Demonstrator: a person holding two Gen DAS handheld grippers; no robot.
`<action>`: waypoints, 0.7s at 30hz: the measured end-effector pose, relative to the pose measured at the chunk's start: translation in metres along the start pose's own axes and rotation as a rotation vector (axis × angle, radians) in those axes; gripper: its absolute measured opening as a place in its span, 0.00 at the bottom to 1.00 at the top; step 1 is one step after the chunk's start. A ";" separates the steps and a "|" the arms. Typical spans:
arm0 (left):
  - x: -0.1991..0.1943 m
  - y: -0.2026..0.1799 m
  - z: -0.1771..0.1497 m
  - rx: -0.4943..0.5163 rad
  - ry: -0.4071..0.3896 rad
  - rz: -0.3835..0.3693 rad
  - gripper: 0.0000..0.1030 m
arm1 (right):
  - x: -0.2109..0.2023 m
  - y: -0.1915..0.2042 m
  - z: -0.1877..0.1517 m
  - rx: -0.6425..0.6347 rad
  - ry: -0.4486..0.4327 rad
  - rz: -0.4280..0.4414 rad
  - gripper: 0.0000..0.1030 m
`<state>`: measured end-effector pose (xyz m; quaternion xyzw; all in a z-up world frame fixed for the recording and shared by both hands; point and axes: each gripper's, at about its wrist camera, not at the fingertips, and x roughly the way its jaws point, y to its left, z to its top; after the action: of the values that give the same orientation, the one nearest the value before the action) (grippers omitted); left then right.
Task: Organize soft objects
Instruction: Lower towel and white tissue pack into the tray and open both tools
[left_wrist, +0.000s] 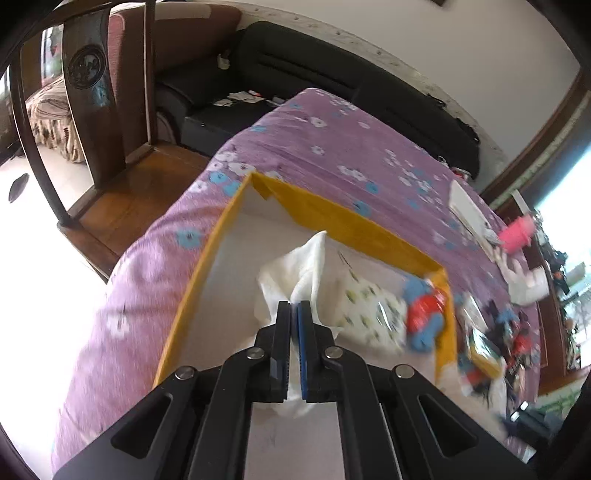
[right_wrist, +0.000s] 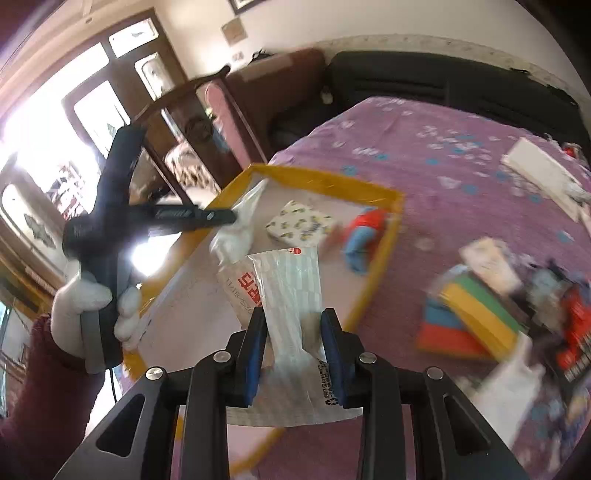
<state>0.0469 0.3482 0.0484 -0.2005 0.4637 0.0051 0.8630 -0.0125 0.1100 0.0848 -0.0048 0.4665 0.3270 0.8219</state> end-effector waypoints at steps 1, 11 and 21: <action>0.004 0.002 0.004 -0.007 -0.001 0.014 0.04 | 0.012 0.002 0.003 -0.002 0.018 0.003 0.32; -0.004 0.011 0.014 -0.053 -0.036 -0.025 0.52 | 0.075 0.000 0.034 0.009 0.131 0.008 0.33; -0.066 0.011 -0.015 -0.063 -0.157 -0.060 0.63 | 0.098 -0.003 0.052 -0.006 0.110 -0.096 0.32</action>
<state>-0.0045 0.3645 0.0907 -0.2403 0.3881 0.0094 0.8897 0.0635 0.1758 0.0380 -0.0475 0.5093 0.2876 0.8097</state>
